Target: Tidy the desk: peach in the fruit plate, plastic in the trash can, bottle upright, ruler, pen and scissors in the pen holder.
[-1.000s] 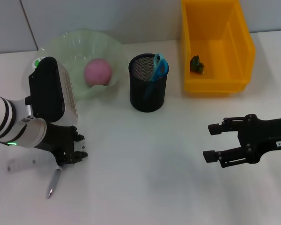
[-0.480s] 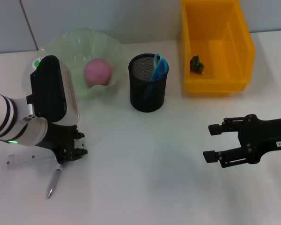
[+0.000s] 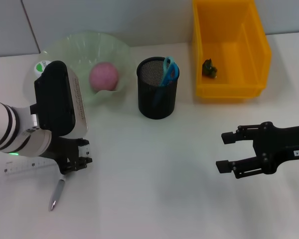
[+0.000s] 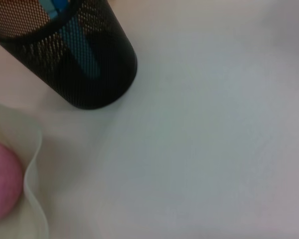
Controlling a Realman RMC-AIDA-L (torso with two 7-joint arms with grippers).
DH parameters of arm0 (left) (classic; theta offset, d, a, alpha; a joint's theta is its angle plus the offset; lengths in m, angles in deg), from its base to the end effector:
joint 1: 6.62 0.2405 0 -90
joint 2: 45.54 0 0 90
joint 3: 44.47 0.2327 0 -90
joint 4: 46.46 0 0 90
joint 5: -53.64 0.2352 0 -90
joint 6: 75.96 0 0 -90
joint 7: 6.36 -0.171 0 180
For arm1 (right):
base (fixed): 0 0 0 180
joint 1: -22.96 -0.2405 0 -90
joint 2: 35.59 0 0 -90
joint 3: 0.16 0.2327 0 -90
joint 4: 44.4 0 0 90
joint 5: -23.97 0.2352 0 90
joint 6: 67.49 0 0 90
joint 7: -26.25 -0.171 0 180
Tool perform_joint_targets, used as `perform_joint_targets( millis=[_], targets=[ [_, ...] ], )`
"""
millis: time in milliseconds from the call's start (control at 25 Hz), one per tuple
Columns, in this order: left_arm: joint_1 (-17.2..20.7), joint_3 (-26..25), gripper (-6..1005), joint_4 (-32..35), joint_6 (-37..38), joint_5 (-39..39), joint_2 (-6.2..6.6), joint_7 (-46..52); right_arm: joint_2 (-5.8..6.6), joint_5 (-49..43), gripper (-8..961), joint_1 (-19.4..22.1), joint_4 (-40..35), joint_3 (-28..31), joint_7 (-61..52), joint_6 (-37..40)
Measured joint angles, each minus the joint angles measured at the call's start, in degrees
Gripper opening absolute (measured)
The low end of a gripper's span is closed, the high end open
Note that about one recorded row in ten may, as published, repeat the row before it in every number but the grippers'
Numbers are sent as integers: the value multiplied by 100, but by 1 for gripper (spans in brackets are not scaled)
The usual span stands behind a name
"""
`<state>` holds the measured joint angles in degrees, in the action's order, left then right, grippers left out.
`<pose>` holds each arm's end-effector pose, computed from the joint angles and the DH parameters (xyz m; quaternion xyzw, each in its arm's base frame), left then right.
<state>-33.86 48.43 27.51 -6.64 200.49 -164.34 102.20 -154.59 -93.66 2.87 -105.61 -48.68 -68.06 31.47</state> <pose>-0.1915 0.3712 -0.0605 -0.9645 0.0329 0.2109 0.1552 0.2514 0.3132 0.0317 -0.9575 0.2293 0.1498 0.0908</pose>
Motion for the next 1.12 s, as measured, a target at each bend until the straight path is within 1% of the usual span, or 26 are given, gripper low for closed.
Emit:
perform_joint_targets(
  millis=[40,120,240,520,600,720,1120],
  targets=[
    [0,0,365,0,0,0,0,0,0,-4,815,-1,2,1,0,0],
    [218,134,365,397,37,-13,-2,17,0,-5,815,-2,2,1,0,0],
    [406,229,365,748,60,-31,-2,42,0,-6,814,-3,8,0,0,0],
    [728,291,365,1327,21,-84,-2,62,0,-6,814,-4,13,1,0,0],
    [728,291,365,1327,21,-84,-2,62,0,-6,813,-4,13,3,1,0],
    [898,299,365,1711,18,-102,4,67,0,-6,813,-7,13,7,8,0],
    [1015,325,365,2146,97,-135,10,310,0,-6,812,-13,13,9,38,0]
  ],
)
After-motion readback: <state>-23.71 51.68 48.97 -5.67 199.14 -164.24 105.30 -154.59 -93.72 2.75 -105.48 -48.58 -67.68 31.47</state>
